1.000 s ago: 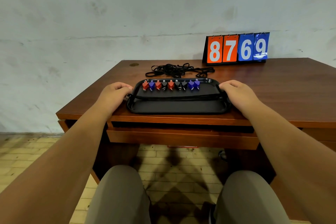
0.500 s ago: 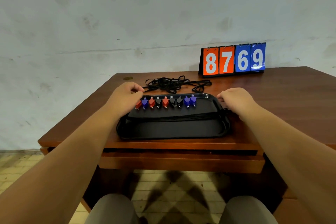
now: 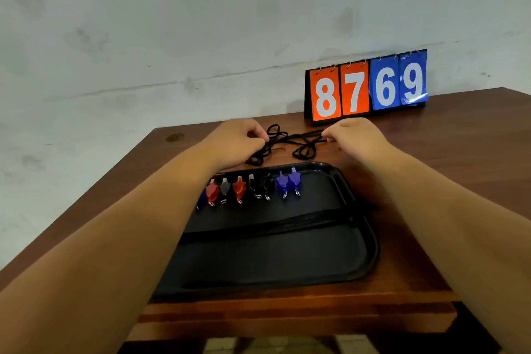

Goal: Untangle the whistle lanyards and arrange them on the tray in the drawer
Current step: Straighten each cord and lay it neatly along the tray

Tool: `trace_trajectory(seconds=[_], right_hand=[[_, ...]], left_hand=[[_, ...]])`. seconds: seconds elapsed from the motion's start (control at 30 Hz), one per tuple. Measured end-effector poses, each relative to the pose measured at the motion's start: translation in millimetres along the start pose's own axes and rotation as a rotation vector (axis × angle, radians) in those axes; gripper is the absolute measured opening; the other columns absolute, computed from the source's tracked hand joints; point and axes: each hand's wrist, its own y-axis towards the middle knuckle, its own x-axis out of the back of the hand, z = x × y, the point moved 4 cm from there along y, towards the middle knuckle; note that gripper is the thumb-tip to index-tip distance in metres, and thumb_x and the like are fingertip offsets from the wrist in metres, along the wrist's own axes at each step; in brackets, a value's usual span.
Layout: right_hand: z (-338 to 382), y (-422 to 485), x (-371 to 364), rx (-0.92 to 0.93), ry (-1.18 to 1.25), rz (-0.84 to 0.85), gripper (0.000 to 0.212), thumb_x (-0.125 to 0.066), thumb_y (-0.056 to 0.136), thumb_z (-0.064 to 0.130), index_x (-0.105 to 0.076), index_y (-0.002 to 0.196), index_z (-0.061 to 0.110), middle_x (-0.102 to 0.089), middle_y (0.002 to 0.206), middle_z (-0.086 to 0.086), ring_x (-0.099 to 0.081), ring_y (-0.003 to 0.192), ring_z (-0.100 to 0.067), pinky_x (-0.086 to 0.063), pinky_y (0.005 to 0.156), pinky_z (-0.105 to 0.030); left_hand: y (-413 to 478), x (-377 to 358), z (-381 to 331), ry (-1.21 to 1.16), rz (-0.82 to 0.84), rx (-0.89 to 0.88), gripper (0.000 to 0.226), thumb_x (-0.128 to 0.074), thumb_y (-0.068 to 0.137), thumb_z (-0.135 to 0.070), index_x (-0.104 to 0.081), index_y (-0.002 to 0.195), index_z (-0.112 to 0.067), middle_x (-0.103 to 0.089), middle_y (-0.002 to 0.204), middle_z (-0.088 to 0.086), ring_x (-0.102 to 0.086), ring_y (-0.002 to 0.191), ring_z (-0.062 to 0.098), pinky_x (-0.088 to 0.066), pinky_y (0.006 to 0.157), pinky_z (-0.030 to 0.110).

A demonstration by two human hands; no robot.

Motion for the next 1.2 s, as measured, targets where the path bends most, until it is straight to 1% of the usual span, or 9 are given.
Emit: trace_trajectory(seconds=[0.1,0.23,0.5,0.63,0.77,0.87,1.0,1.1,1.2], right_hand=[[-21,15,-9,-0.003,0.04,0.018,0.021,-0.062,0.105,0.032,-0.081,0.101,0.025,-0.076,0.104,0.005,-0.068,0.104,-0.016,-0.054,0.096,-0.038],[-36,37,-12,-0.038,0.076,0.024,0.022,-0.057,0.108,0.027,-0.079,0.105,0.029,-0.077,0.103,0.004,-0.07,0.1,-0.016,-0.058,0.096,-0.038],[-45,58,-11,-0.065,0.075,0.043,0.025,-0.055,0.108,0.02,-0.078,0.105,0.03,-0.076,0.103,0.002,-0.069,0.103,-0.018,-0.057,0.105,-0.045],[-44,56,-12,-0.028,0.086,0.052,0.025,-0.057,0.107,0.019,-0.078,0.108,0.031,-0.076,0.102,0.004,-0.068,0.103,-0.017,-0.056,0.105,-0.043],[-41,51,-11,0.091,0.114,0.095,0.034,-0.065,0.105,0.02,-0.069,0.134,0.037,-0.07,0.106,0.007,-0.066,0.096,-0.011,-0.051,0.077,-0.022],[-38,49,-15,0.162,0.075,0.143,0.044,-0.07,0.104,0.028,-0.061,0.144,0.043,-0.064,0.115,0.006,-0.062,0.099,-0.01,-0.044,0.073,-0.017],[-35,46,-15,0.172,0.101,0.136,0.027,-0.077,0.098,0.039,-0.071,0.125,0.038,-0.063,0.114,0.004,-0.062,0.105,-0.014,-0.047,0.081,-0.025],[-31,42,-14,0.175,0.181,0.172,0.035,-0.075,0.098,0.046,-0.067,0.131,0.038,-0.064,0.116,0.005,-0.061,0.106,-0.011,-0.045,0.08,-0.026],[-30,42,-13,0.179,0.227,0.127,0.019,-0.069,0.103,0.043,-0.073,0.119,0.034,-0.071,0.11,0.003,-0.064,0.099,-0.012,-0.046,0.079,-0.026]], left_hand=[[33,-19,-10,0.051,0.113,-0.038,0.019,-0.068,0.103,-0.022,-0.077,0.115,-0.034,-0.073,0.116,-0.015,-0.067,0.106,0.002,-0.051,0.093,0.02],[71,-41,-15,-0.089,0.215,0.046,0.017,-0.071,0.103,-0.022,-0.075,0.119,-0.025,-0.081,0.109,-0.004,-0.078,0.097,0.007,-0.061,0.096,0.031],[110,-82,-30,0.162,0.312,0.185,0.028,-0.076,0.099,-0.039,-0.076,0.11,-0.013,-0.076,0.111,0.012,-0.074,0.105,0.03,-0.064,0.093,0.043],[111,-82,-38,0.218,0.25,0.139,0.017,-0.07,0.103,-0.03,-0.074,0.108,-0.014,-0.076,0.106,0.011,-0.069,0.082,0.022,-0.06,0.08,0.039],[110,-69,-45,0.115,0.047,0.039,0.009,-0.076,0.097,-0.022,-0.068,0.1,-0.024,-0.073,0.098,-0.001,-0.067,0.081,0.011,-0.046,0.063,0.025],[106,-60,-55,0.01,0.001,-0.013,0.01,-0.077,0.096,-0.017,-0.07,0.101,-0.022,-0.076,0.089,-0.002,-0.072,0.071,0.008,-0.049,0.057,0.017],[101,-52,-68,-0.076,-0.046,-0.069,0.012,-0.08,0.093,-0.018,-0.072,0.101,-0.02,-0.079,0.087,-0.001,-0.074,0.068,0.006,-0.054,0.057,0.013],[98,-50,-76,-0.123,-0.07,-0.071,0.01,-0.08,0.094,-0.022,-0.073,0.101,-0.022,-0.08,0.085,-0.002,-0.078,0.077,0.012,-0.058,0.072,0.023],[95,-50,-81,-0.137,-0.066,-0.079,0.011,-0.081,0.094,-0.022,-0.072,0.101,-0.021,-0.08,0.079,-0.003,-0.078,0.071,0.01,-0.054,0.066,0.021]])
